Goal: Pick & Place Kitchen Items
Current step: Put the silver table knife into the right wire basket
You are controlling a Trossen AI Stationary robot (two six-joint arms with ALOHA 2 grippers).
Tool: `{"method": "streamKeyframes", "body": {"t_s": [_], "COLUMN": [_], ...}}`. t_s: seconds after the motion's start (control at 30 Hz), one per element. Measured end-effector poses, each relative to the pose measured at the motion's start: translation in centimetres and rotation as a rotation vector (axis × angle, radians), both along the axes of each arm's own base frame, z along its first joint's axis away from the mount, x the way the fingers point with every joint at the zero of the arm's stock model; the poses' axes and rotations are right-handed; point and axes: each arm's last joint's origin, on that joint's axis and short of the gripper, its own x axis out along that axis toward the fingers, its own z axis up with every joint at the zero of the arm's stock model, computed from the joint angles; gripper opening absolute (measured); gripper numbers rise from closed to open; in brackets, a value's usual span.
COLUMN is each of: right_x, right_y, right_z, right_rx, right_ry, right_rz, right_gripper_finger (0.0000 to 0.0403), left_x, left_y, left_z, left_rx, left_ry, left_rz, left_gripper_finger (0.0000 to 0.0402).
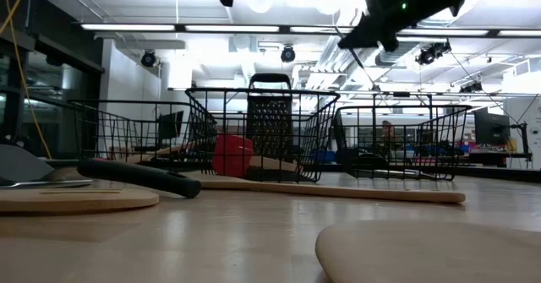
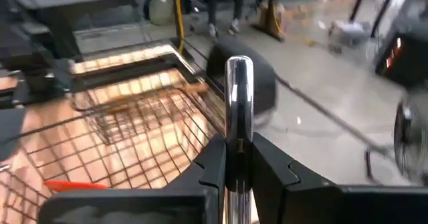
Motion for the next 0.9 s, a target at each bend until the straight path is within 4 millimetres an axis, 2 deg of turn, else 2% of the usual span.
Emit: {"method": "streamKeyframes", "body": {"t_s": [0.2,0.37,0.57,0.9], "right_x": [-1.0,-1.0,-0.7,-0.3], "right_y": [-3.9,-6.3,-8.0,-9.0], "right_z": [-2.2,-5.3,-9.0,-12.0], "right_rx": [0.152,0.307,0.442,0.530], "right_ry": [0.028,0.098,0.210,0.277], "right_rz": [-0.123,-0.162,-0.217,-0.335], "right_gripper_finger": [0.0036,0.0036,0.0036,0.0036], "left_x": [0.0,0.0,0.0,0.0], "left_y": [0.0,0.0,0.0,0.0], "left_z": [0.0,0.0,-0.1,-0.1], "left_rx": [-0.001,-0.005,-0.008,-0.033], "left_ry": [-0.001,-0.001,0.005,-0.001], "left_rz": [0.010,0.010,0.009,0.006], "left_gripper_finger": [0.0101,0.0101,0.0101,0.0101]}}
